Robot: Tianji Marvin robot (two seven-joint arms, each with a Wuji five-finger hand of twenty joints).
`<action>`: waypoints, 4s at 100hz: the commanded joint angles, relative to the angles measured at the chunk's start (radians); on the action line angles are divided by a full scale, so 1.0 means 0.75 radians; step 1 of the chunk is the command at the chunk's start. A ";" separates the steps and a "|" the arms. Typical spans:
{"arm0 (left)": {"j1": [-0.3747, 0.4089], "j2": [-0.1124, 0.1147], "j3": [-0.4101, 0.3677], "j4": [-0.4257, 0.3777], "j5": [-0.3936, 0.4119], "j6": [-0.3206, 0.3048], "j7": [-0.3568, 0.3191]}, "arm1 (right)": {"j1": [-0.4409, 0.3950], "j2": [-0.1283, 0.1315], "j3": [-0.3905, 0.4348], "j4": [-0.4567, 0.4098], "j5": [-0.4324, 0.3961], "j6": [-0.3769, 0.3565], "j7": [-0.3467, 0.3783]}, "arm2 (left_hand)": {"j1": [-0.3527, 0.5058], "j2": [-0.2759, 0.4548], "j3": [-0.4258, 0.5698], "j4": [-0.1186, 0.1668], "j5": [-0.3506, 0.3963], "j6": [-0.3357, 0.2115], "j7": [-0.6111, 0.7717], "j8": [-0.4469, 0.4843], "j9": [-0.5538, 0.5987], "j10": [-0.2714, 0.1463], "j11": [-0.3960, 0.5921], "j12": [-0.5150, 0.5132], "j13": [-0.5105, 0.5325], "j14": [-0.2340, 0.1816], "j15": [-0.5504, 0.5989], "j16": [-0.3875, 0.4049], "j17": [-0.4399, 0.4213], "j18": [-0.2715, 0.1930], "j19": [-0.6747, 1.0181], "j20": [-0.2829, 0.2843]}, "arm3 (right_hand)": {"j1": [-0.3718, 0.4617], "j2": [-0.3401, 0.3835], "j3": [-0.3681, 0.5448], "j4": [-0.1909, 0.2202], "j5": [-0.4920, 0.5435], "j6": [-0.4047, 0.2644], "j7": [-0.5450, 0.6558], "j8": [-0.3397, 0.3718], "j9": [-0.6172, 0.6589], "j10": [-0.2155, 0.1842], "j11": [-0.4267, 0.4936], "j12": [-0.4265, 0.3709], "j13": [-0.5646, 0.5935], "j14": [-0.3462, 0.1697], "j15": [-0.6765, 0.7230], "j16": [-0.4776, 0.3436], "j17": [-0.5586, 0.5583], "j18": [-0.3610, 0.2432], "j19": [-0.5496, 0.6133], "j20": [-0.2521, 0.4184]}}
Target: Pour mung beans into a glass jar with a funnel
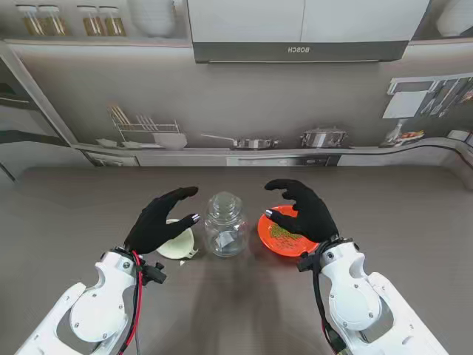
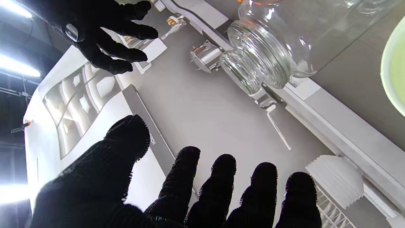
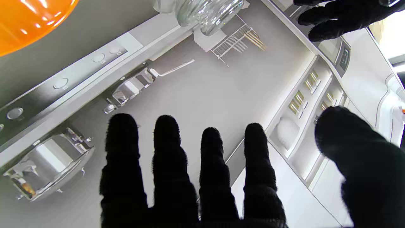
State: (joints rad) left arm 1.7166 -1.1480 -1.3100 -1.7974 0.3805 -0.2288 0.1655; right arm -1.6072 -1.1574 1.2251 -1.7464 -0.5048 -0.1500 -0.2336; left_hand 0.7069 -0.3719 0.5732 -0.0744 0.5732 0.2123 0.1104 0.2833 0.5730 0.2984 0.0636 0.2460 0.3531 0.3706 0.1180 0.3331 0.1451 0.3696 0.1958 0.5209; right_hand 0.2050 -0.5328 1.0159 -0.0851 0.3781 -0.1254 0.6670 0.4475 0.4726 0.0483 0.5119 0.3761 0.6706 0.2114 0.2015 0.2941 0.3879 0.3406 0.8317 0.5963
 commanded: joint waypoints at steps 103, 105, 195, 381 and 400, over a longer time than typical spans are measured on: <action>0.018 -0.007 -0.021 -0.024 0.007 0.016 -0.013 | 0.281 0.042 -0.211 0.019 -0.295 0.286 0.192 | -0.037 -0.001 0.002 0.037 -0.001 -0.012 -0.007 0.000 -0.012 -0.018 0.000 -0.003 -0.042 -0.026 -0.011 -0.008 -0.021 -0.031 -0.007 0.009 | -0.015 -0.033 -0.267 0.051 -0.037 -0.087 -0.090 0.054 -0.040 -0.034 -0.012 0.031 0.049 -0.053 0.053 0.052 0.037 -0.056 0.070 0.067; 0.018 -0.007 -0.021 -0.024 0.007 0.017 -0.012 | 0.296 0.042 -0.223 0.029 -0.296 0.293 0.198 | -0.036 -0.001 0.002 0.037 0.001 -0.010 -0.007 0.000 -0.012 -0.018 0.000 -0.003 -0.042 -0.026 -0.011 -0.008 -0.021 -0.031 -0.008 0.009 | -0.015 -0.033 -0.273 0.052 -0.037 -0.091 -0.090 0.056 -0.042 -0.035 -0.011 0.033 0.049 -0.055 0.054 0.053 0.038 -0.057 0.072 0.067; 0.031 -0.008 -0.037 -0.036 0.001 0.019 -0.011 | 0.889 0.011 -0.775 0.446 -0.303 0.464 0.423 | -0.036 0.003 -0.001 0.038 0.010 -0.006 -0.004 0.001 0.000 -0.014 0.003 -0.001 -0.034 -0.022 -0.009 -0.006 -0.013 -0.016 -0.002 0.023 | -0.030 -0.168 -0.206 0.124 -0.126 -0.194 -0.184 0.214 -0.237 0.007 0.170 0.178 0.117 -0.115 0.573 0.327 0.183 -0.142 0.433 0.213; 0.027 0.001 -0.025 -0.040 -0.032 0.040 -0.069 | 0.934 -0.051 -0.927 0.741 -0.172 0.371 0.325 | -0.030 0.019 -0.026 0.039 0.061 0.014 0.010 0.009 0.046 0.024 0.010 0.017 0.003 -0.002 0.014 0.014 0.009 0.001 0.011 0.047 | 0.455 -0.313 0.382 -0.216 -0.100 -0.152 0.635 0.308 0.403 -0.116 0.753 0.596 0.770 -0.285 1.046 0.501 0.723 -0.182 0.714 0.131; 0.026 0.002 -0.023 -0.041 -0.036 0.045 -0.074 | 0.926 -0.055 -0.920 0.751 -0.140 0.355 0.328 | -0.032 0.022 -0.028 0.039 0.066 0.014 0.012 0.009 0.047 0.023 0.010 0.017 0.004 -0.002 0.014 0.014 0.008 0.003 0.010 0.047 | 0.517 -0.203 0.317 -0.269 -0.009 -0.077 0.873 0.053 0.487 -0.113 0.815 0.686 0.828 -0.305 1.049 0.524 0.762 -0.183 0.717 0.119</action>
State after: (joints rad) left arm 1.7347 -1.1456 -1.3287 -1.8211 0.3576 -0.1989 0.1297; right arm -0.8742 -1.2060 0.5551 -1.2261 -0.6139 0.1165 -0.0319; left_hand 0.7069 -0.3720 0.5669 -0.0744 0.6035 0.2237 0.1161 0.2850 0.5950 0.3132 0.0721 0.2497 0.3557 0.3706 0.1191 0.3330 0.1467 0.3704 0.1958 0.5456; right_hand 0.2783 -0.8146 1.0400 -0.3510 0.2745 -0.2017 1.1044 0.5065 0.6147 0.1134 1.0399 0.9087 1.2435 0.0106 1.0166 0.6654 0.9353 0.1853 1.3477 0.7008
